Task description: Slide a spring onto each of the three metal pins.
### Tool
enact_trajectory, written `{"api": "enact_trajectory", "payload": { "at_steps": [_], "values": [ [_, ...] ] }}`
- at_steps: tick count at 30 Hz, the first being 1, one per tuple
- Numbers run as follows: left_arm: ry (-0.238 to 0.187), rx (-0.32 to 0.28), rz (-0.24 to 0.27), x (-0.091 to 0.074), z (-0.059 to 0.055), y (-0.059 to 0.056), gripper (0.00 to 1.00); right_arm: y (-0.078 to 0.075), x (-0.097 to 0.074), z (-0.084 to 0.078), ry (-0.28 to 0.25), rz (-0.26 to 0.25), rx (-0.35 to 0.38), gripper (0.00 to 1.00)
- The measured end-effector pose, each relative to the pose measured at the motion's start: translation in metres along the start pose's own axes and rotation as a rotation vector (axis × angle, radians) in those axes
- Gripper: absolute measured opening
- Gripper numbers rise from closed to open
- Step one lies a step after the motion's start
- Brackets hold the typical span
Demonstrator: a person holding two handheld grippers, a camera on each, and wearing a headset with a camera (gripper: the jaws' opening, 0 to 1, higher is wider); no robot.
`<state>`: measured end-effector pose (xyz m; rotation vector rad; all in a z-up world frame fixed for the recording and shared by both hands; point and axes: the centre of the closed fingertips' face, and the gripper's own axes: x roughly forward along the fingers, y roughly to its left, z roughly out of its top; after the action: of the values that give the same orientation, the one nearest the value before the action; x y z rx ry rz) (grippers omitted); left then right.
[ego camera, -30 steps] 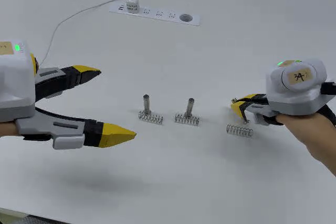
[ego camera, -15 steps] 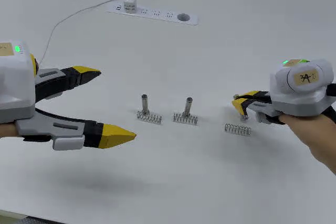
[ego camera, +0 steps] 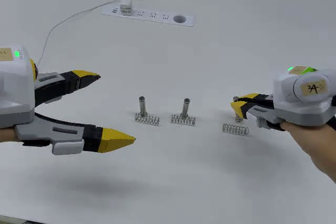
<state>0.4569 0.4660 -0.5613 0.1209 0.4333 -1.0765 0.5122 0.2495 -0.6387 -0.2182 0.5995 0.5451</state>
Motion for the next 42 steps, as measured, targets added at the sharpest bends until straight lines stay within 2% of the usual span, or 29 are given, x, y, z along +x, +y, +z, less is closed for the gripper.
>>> {"api": "enact_trajectory", "payload": {
  "at_steps": [3,6,10,16,21,25,29,35,42],
  "values": [
    [0.008,0.009,0.000,-0.002,-0.001,0.000,0.96,0.002,-0.002,0.002,-0.039,0.007,0.008,0.07],
    [0.005,0.006,0.007,-0.005,0.001,0.003,0.96,0.004,-0.003,0.007,-0.107,0.020,0.011,0.07],
    [-0.001,0.003,0.012,-0.006,0.003,0.003,0.96,0.006,-0.002,0.011,-0.186,0.041,0.052,0.07],
    [0.016,0.012,0.004,-0.004,0.000,0.000,0.96,0.010,-0.001,0.002,-0.218,0.050,0.054,0.07],
    [0.014,0.008,0.005,-0.003,0.001,0.000,0.96,0.006,-0.007,-0.003,-0.276,0.039,0.086,0.08],
    [0.015,0.013,-0.001,-0.002,0.002,-0.002,0.96,0.012,-0.013,-0.002,-0.276,0.034,0.045,0.08],
    [0.020,0.017,-0.004,-0.001,0.003,-0.003,0.96,0.009,-0.012,-0.003,-0.269,0.035,0.009,0.08],
    [0.020,0.024,-0.013,-0.001,0.006,-0.007,0.96,0.009,-0.011,-0.003,-0.235,0.034,-0.015,0.09],
    [0.024,0.030,-0.011,-0.004,0.006,-0.009,0.96,0.008,-0.014,-0.004,-0.229,0.038,-0.005,0.12]
  ]
}}
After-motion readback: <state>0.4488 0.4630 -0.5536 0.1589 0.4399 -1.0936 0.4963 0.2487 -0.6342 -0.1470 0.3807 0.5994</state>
